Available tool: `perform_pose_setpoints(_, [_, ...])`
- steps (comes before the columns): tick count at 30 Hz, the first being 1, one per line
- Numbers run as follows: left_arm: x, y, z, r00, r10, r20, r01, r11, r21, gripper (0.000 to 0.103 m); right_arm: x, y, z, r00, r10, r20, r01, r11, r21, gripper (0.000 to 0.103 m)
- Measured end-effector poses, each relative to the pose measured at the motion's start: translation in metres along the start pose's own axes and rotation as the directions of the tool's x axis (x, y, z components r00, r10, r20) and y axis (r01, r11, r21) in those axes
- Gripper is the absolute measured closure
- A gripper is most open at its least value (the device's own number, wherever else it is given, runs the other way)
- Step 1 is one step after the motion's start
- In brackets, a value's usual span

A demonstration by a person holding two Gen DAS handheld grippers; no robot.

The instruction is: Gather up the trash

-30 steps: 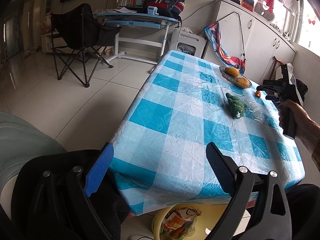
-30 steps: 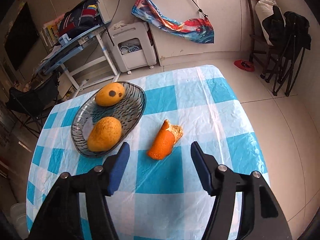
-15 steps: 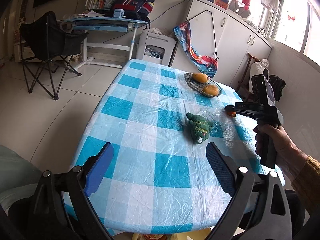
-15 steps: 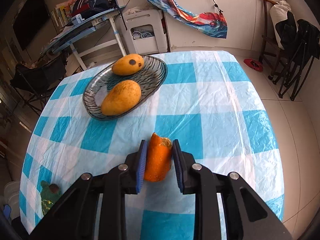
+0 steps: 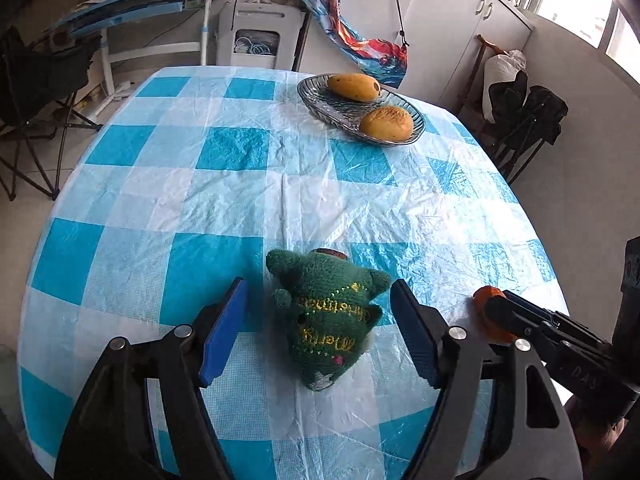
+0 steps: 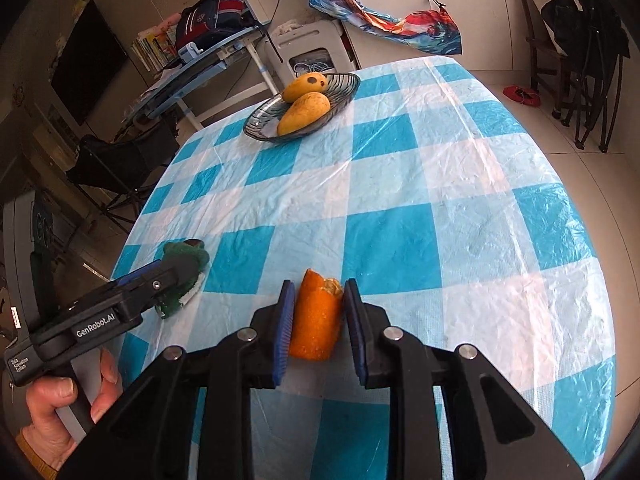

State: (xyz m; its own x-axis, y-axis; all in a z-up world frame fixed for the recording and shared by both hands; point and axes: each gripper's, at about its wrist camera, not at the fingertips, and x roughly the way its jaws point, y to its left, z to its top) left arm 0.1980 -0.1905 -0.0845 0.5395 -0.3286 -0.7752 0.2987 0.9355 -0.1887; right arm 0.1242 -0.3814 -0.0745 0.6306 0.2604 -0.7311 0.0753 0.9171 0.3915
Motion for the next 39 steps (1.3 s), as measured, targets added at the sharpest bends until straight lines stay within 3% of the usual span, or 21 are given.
perform_pose_setpoints(2, [0.002,-0.004,0.0,1.0,-0.03,-0.009,0.03,1.0,0.006,0.072,0.001,-0.002,0.001,1.0,0.012,0.003,-0.012,1.0,0.004,0.077])
perform_pose_setpoints(5, [-0.009,-0.001,-0.006,0.999,-0.033,0.014,0.034,0.999,-0.018,0.079,0.0,-0.001,-0.002,1.0,0.018,0.008,-0.018,1.0,0.004,0.077])
perform_pose_setpoints(10, [-0.046,0.013,-0.028,0.999,-0.011,0.045,0.012,1.0,-0.017,0.079,-0.002,0.008,-0.01,0.998,0.062,0.01,-0.062,0.998,-0.006,0.077])
perform_pose_setpoints(18, [-0.108,0.042,-0.07,0.996,0.032,0.083,-0.028,0.998,-0.049,0.079,-0.031,0.045,-0.039,0.981,0.156,0.117,-0.146,0.985,-0.094,0.078])
perform_pose_setpoints(23, [-0.139,0.043,-0.086,0.992,0.037,0.119,-0.033,0.999,-0.036,0.079,-0.052,0.05,-0.054,0.97,0.168,0.174,-0.155,0.984,-0.085,0.078])
perform_pose_setpoints(27, [-0.153,0.042,-0.095,0.991,0.032,0.129,-0.028,0.999,-0.032,0.079,-0.052,0.054,-0.055,0.977,0.137,0.162,-0.124,0.989,-0.084,0.077])
perform_pose_setpoints(28, [-0.156,0.042,-0.097,0.991,0.032,0.132,-0.028,0.999,-0.034,0.079,-0.049,0.056,-0.055,0.98,0.131,0.148,-0.119,0.989,-0.086,0.068])
perform_pose_setpoints(29, [-0.159,0.043,-0.099,0.99,0.031,0.135,-0.027,0.999,-0.037,0.079,-0.046,0.058,-0.056,0.984,0.123,0.129,-0.112,0.99,-0.088,0.052])
perform_pose_setpoints(30, [-0.161,0.045,-0.101,0.99,0.03,0.136,-0.025,0.999,-0.041,0.079,-0.04,0.062,-0.056,0.987,0.114,0.111,-0.104,0.99,-0.095,0.048])
perform_pose_setpoints(34, [-0.167,0.052,-0.11,0.991,0.03,0.133,-0.022,0.998,-0.059,0.079,-0.019,0.079,-0.06,0.997,0.057,0.048,-0.047,0.982,-0.185,0.048])
perform_pose_setpoints(36, [-0.17,0.056,-0.113,0.99,0.031,0.134,-0.022,0.997,-0.068,0.079,-0.005,0.083,-0.057,1.0,0.012,0.022,-0.007,0.98,-0.2,0.049])
perform_pose_setpoints(37, [-0.171,0.057,-0.114,0.99,0.032,0.134,-0.022,0.997,-0.072,0.079,0.001,0.083,-0.055,1.0,-0.01,0.015,0.012,0.979,-0.204,0.057])
perform_pose_setpoints(38, [-0.172,0.059,-0.115,0.99,0.032,0.135,-0.022,0.997,-0.076,0.079,0.006,0.082,-0.055,1.0,-0.025,0.004,0.025,0.98,-0.199,0.071])
perform_pose_setpoints(39, [-0.174,0.06,-0.117,0.99,0.032,0.136,-0.022,0.997,-0.079,0.079,0.007,0.082,-0.054,0.999,-0.044,0.013,0.045,0.979,-0.198,0.078])
